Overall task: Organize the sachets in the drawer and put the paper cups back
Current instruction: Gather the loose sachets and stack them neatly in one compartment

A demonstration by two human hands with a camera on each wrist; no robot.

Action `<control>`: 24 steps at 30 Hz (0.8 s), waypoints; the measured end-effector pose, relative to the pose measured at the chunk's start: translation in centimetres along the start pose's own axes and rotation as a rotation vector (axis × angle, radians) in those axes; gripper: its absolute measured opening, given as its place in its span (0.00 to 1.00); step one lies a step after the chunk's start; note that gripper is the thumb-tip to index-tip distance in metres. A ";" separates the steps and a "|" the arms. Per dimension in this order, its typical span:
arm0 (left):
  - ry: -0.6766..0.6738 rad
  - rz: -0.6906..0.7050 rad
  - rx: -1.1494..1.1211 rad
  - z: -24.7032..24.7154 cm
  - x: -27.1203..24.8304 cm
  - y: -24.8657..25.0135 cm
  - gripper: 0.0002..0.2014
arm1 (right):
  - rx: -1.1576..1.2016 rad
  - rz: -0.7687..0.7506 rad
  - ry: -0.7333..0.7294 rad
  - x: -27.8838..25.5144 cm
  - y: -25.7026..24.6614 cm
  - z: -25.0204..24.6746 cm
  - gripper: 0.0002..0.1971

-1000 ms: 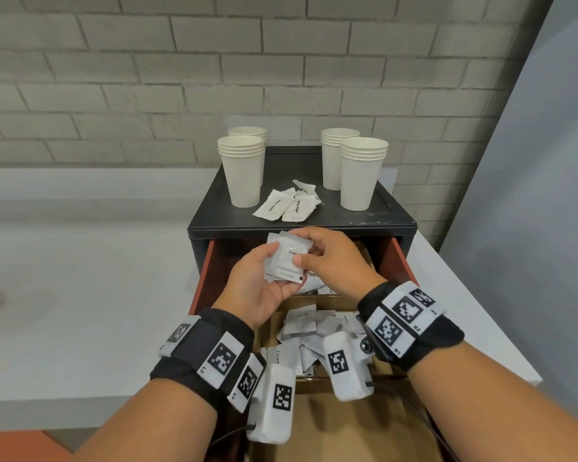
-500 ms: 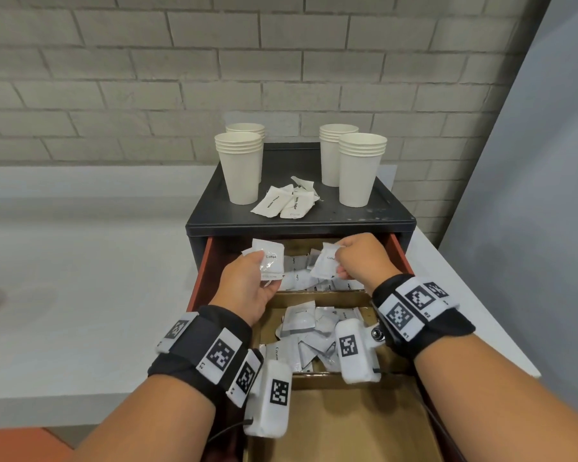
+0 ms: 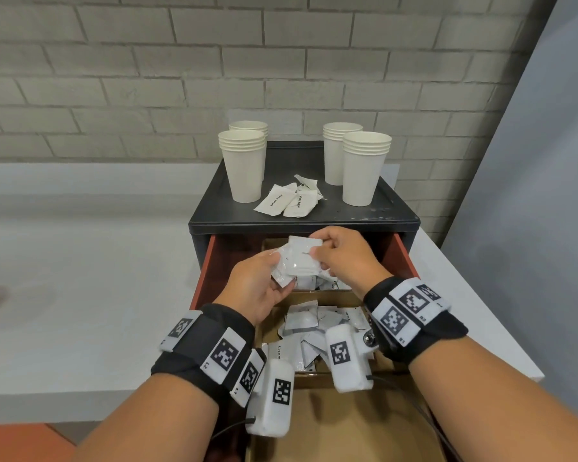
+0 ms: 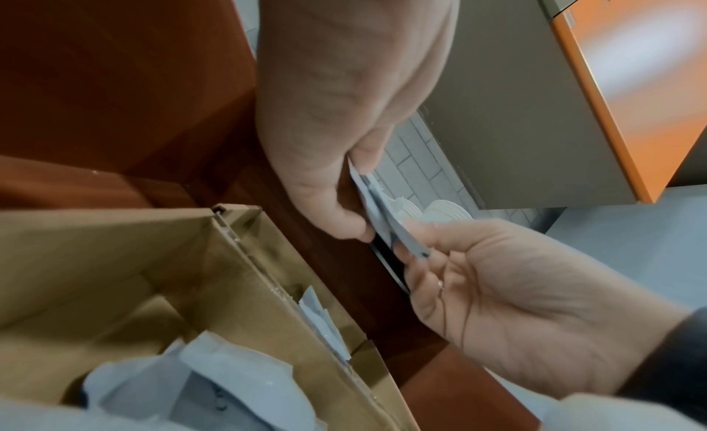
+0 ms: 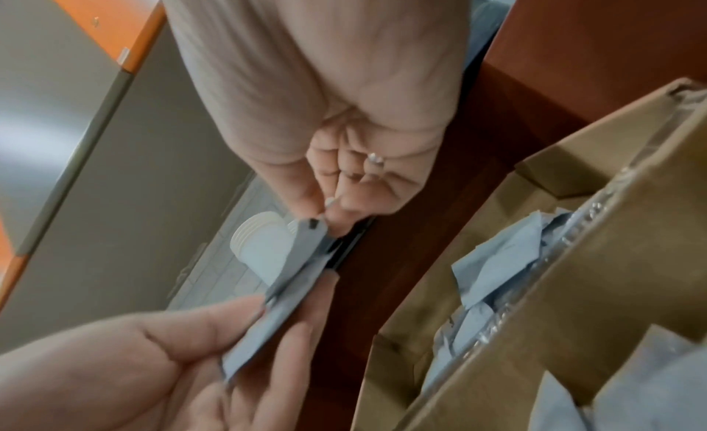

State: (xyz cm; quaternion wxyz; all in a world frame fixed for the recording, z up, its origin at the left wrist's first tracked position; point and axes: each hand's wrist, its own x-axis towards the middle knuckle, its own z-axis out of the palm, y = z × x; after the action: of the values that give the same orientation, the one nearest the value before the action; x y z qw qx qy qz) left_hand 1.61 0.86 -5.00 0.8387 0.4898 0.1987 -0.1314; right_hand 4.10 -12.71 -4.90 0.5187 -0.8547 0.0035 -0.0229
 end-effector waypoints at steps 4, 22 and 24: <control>0.050 0.003 0.029 -0.2 0.2 0.2 0.07 | 0.034 0.168 0.129 0.6 1.2 -1.3 0.10; 0.097 0.047 0.346 -0.3 0.3 0.1 0.08 | -0.351 0.093 -0.355 -1.2 -0.6 -0.9 0.15; 0.157 0.024 0.444 -0.3 0.2 0.3 0.03 | -0.542 0.101 -0.402 -1.7 -0.3 -1.1 0.14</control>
State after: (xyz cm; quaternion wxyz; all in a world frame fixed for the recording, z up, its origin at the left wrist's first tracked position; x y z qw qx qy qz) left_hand 1.87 1.27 -4.98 0.6937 0.6734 0.2237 -0.1237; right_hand 2.35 -13.47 -4.20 0.2636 -0.9476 -0.0506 0.1733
